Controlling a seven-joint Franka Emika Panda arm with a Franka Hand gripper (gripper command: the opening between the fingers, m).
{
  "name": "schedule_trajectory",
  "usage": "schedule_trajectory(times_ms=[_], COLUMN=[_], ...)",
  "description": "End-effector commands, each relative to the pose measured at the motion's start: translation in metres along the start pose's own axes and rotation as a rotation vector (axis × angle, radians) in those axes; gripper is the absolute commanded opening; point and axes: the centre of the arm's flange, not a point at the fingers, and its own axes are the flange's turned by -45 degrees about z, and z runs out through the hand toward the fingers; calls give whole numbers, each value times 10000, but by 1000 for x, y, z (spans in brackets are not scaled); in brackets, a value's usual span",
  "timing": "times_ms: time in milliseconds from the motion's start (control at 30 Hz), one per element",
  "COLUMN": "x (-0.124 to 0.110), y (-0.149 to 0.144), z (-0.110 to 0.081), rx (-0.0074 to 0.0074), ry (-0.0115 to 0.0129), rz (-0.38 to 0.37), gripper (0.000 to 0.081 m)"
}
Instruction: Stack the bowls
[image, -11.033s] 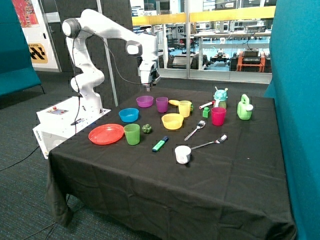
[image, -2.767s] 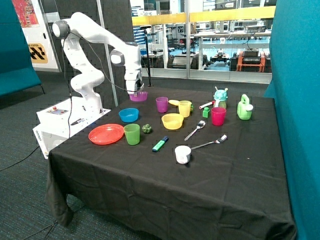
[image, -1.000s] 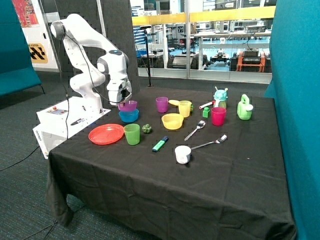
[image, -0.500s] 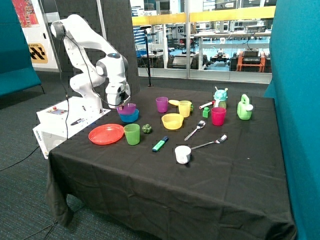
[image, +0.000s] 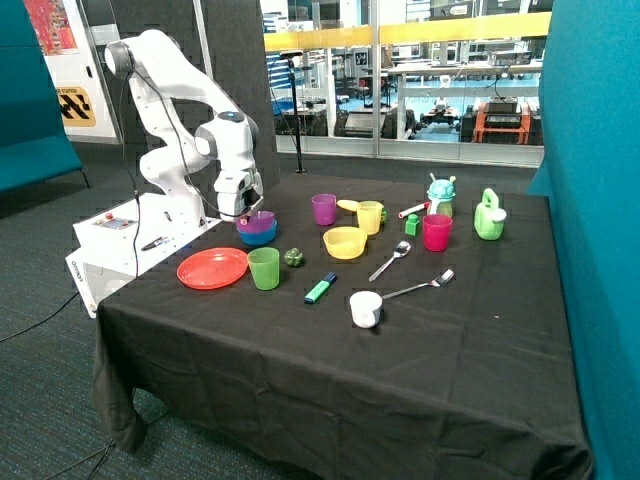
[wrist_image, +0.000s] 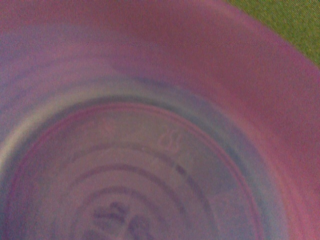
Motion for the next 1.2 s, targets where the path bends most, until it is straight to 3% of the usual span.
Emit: schedule_trajectory(times_ms=[0,967,1000,1167], x=[7,-1,-1,0], y=[-1,-19,-19,-19], z=[7,22,22,21], rx=[59,59,59,59], ry=[2,2,2,2], rz=[-109,-205,-187,-213], gripper=[0,4,106,419])
